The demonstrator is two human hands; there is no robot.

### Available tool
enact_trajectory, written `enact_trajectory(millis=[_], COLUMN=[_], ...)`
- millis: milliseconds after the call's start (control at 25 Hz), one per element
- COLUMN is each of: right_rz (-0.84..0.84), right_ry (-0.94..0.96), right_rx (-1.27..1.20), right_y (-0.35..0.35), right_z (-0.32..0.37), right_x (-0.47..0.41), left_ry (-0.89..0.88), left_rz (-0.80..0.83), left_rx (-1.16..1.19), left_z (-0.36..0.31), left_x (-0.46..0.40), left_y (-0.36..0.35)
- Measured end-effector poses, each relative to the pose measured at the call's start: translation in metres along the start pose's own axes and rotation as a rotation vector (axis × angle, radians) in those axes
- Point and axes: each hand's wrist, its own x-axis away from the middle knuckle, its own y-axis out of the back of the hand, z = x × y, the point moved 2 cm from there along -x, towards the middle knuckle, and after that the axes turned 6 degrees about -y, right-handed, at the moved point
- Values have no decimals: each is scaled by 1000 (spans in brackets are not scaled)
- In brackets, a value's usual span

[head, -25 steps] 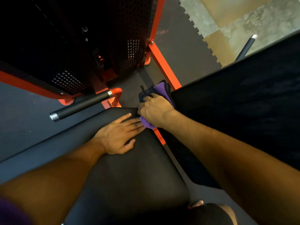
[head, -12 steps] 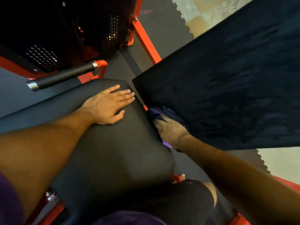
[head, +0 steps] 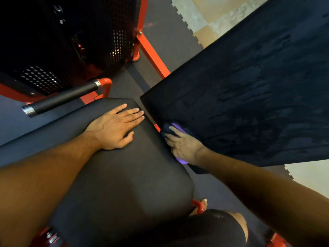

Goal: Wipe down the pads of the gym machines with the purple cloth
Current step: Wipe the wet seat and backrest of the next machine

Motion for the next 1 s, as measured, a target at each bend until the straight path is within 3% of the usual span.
enact_trajectory(millis=[200, 400, 560, 720, 760, 840, 920, 1000], right_rz=[-68, 7, -118, 80, 147, 77, 108, 211], right_ry=[-195, -338, -274, -59, -84, -226, -236, -59], right_rx=[26, -75, -112, -62, -137, -387, -323, -186], right_y=[63, 103, 65, 5, -10, -30, -49, -58], right_z=[-69, -112, -70, -4, 14, 40, 63, 73], right_x=[-65, -120, -84, -20, -1, 36, 68, 85], left_ry=[3, 6, -1, 3, 0, -5, -4, 0], left_rz=[-7, -37, -12, 3, 5, 2, 4, 4], left_rx=[4, 8, 38, 39, 39, 31, 20, 8], left_z=[-3, 2, 4, 4, 4, 2, 2, 3], left_x=[-1, 1, -2, 0, 0, 0, 0, 0], left_y=[1, -2, 0, 0, 1, 0, -1, -1])
